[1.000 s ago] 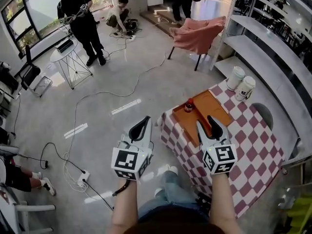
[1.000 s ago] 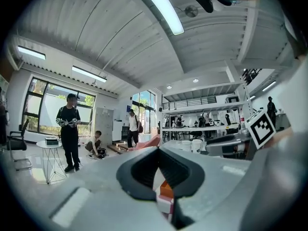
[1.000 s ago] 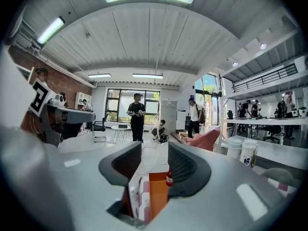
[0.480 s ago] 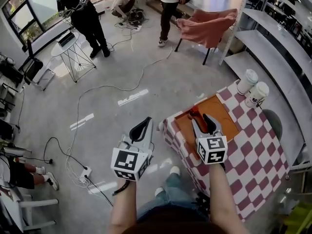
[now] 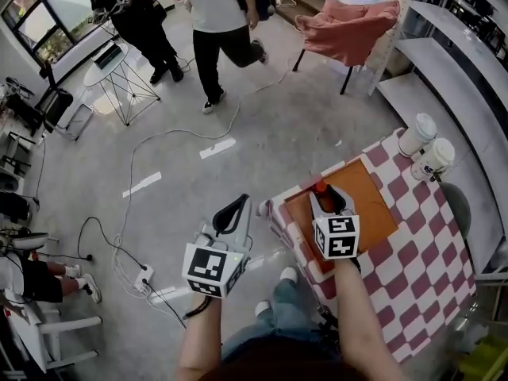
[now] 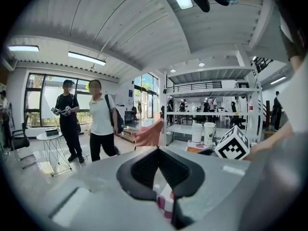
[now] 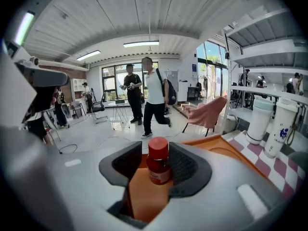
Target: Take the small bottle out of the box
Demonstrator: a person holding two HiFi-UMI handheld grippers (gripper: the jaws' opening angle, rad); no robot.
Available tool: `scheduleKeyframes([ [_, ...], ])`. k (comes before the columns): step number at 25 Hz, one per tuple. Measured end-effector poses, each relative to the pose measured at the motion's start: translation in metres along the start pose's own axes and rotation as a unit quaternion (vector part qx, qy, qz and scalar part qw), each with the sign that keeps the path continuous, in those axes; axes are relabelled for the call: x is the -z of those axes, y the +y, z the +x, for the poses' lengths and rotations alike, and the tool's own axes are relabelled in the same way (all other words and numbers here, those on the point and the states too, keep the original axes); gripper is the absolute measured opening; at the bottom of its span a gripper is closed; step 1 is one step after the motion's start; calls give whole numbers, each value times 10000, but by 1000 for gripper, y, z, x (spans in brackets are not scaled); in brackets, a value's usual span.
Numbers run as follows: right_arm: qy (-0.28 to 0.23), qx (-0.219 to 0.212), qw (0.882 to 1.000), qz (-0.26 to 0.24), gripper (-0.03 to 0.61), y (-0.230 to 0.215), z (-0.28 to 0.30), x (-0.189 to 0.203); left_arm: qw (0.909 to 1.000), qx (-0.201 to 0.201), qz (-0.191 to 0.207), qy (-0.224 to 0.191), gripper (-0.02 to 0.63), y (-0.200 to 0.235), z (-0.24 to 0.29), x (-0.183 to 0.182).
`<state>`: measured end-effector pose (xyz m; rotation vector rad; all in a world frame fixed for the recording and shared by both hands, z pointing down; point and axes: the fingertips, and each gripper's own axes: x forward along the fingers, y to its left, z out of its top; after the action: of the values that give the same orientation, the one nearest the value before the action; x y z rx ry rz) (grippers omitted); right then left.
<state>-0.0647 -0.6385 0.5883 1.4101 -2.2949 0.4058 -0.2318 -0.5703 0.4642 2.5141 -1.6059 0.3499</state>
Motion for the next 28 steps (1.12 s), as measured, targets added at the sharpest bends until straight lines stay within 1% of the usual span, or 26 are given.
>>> scheduleKeyframes([
  [5, 223, 162, 9991, -323, 160, -4, 15, 0, 10000, -39, 9, 87, 0, 3, 11, 3],
  [10, 494, 260, 9972, -502, 150, -2, 18, 4, 10000, -30, 23, 75, 0, 4, 19, 0],
  [15, 589, 174, 9977, -284, 143, -3, 18, 5, 9999, 68, 44, 67, 0, -3, 27, -2],
  [20, 511, 125, 9986, -41, 141, -7, 13, 2, 9999, 126, 97, 67, 0, -8, 28, -5],
  [28, 243, 62, 9997, -72, 141, -5, -6, -19, 9996, 228, 138, -80, 0, -13, 30, -15],
])
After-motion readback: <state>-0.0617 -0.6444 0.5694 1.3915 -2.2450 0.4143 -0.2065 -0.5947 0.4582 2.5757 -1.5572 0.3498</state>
